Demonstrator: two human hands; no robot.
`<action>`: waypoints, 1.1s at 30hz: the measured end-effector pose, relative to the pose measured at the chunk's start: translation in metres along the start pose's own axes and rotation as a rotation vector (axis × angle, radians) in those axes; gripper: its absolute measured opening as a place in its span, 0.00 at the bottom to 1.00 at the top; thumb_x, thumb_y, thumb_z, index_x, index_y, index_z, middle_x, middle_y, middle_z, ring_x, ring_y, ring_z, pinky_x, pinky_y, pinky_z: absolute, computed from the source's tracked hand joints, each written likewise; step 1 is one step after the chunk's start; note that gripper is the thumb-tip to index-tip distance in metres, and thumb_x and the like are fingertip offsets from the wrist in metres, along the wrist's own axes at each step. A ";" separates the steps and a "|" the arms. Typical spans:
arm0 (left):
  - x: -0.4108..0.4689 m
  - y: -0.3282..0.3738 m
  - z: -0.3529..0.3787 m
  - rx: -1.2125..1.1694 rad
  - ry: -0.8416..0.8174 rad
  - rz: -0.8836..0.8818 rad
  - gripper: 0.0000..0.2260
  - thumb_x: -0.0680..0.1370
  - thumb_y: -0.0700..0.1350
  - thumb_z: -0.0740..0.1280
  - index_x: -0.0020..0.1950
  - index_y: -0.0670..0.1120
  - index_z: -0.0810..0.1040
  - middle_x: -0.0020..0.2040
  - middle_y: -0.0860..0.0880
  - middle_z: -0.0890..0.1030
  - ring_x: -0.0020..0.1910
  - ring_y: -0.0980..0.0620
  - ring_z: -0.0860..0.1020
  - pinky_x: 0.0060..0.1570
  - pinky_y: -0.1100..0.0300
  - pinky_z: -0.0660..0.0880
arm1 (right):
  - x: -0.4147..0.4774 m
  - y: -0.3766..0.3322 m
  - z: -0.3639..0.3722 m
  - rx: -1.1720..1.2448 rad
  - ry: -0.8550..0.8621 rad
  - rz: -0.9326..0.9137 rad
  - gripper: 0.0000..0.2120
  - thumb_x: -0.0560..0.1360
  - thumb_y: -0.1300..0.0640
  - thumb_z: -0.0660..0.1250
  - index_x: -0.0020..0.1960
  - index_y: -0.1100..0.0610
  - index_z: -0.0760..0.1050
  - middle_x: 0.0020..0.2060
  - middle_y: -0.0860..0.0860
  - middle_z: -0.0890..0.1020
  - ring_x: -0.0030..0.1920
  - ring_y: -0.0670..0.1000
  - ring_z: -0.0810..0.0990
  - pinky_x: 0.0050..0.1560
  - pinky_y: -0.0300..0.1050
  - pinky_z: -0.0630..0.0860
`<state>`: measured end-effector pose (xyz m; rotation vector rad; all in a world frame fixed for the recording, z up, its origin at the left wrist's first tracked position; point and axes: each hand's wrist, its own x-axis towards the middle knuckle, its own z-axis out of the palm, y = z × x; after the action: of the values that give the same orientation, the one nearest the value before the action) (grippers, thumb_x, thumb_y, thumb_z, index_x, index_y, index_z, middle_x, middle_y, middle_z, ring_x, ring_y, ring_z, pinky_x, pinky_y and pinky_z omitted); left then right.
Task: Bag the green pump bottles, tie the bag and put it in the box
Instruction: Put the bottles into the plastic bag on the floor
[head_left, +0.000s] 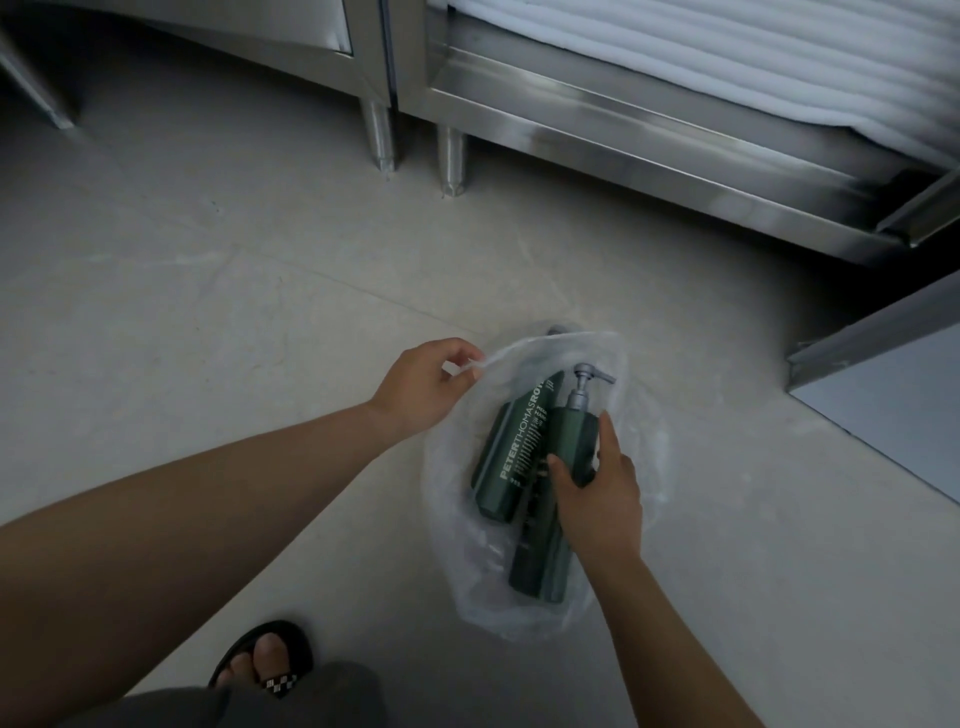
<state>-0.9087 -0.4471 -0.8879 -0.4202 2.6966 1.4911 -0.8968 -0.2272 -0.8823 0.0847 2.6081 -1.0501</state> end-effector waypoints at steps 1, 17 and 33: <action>-0.001 -0.001 0.001 0.021 -0.014 0.013 0.07 0.76 0.47 0.66 0.54 0.50 0.78 0.53 0.50 0.80 0.44 0.57 0.79 0.49 0.63 0.76 | 0.003 -0.002 -0.004 0.003 0.004 -0.013 0.34 0.76 0.50 0.66 0.75 0.44 0.51 0.61 0.55 0.71 0.53 0.52 0.74 0.53 0.45 0.70; -0.063 0.062 -0.062 0.768 -0.025 0.020 0.35 0.69 0.69 0.47 0.72 0.56 0.62 0.73 0.47 0.65 0.71 0.49 0.63 0.67 0.61 0.59 | 0.022 -0.063 -0.050 -0.194 -0.310 -0.467 0.34 0.76 0.37 0.55 0.76 0.49 0.48 0.76 0.52 0.54 0.76 0.55 0.52 0.74 0.54 0.57; -0.186 -0.035 -0.162 0.766 0.112 -0.158 0.31 0.70 0.69 0.52 0.68 0.54 0.66 0.66 0.53 0.71 0.63 0.52 0.71 0.57 0.60 0.69 | -0.067 -0.139 0.069 -0.328 -0.531 -0.713 0.35 0.76 0.37 0.57 0.76 0.50 0.48 0.76 0.51 0.52 0.76 0.52 0.50 0.71 0.49 0.58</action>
<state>-0.7039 -0.5595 -0.8003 -0.6424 2.9444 0.3353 -0.8386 -0.3705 -0.8150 -1.1054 2.2793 -0.6697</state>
